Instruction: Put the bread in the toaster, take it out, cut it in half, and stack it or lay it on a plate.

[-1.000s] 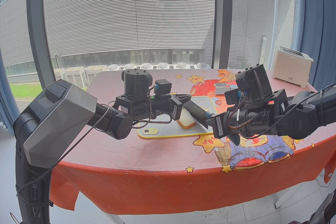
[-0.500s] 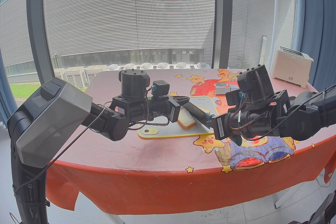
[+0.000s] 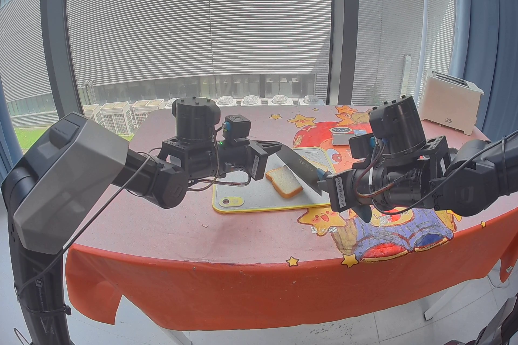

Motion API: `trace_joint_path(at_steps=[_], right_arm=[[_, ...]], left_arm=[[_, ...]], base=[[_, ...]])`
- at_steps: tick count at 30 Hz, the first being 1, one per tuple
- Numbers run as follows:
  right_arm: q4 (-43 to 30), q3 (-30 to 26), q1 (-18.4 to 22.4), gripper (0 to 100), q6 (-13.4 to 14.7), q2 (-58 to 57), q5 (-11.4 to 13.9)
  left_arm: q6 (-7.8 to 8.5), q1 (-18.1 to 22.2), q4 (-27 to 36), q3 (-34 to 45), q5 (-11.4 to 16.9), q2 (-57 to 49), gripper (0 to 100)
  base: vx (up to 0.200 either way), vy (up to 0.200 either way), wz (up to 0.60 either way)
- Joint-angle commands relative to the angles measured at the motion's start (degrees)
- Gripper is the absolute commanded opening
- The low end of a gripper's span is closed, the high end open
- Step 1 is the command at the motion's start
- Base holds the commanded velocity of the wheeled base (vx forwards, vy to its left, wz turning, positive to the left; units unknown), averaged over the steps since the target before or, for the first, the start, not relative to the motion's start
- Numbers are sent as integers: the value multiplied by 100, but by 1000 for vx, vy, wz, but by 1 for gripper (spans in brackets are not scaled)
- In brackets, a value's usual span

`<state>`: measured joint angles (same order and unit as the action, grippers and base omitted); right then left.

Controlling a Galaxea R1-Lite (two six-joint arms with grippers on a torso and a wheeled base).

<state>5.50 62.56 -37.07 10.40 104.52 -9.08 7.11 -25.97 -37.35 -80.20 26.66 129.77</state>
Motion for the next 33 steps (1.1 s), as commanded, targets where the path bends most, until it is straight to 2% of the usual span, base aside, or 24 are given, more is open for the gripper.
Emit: trace_joint_path(at_steps=[1,7,11,14,18,33], right_arm=[[92,-16,-19,0,6,24,-6],[294,-121,-11,0,-12,42,-23],[294,-113,16,0,-20,51,-23],[285,-130,16,0,-20,-28,-23],[294,-148,16,0,-12,-20,-32],[417,-253,7,0,-12,-107,-32]], left_arm=[[-8,83,-44,75,6,-347,0],[-8,144,-44,506,-3,-813,0],[1,153,-70,840,-144,-1059,0],[-16,153,-70,1217,-399,-1419,0],[-78,153,-70,1613,-504,-1797,0],[-78,162,-70,2984,-838,-3151,0]], base=[[0,0,0],[0,0,0],[0,0,0],[0,0,0],[0,0,0],[0,0,0]])
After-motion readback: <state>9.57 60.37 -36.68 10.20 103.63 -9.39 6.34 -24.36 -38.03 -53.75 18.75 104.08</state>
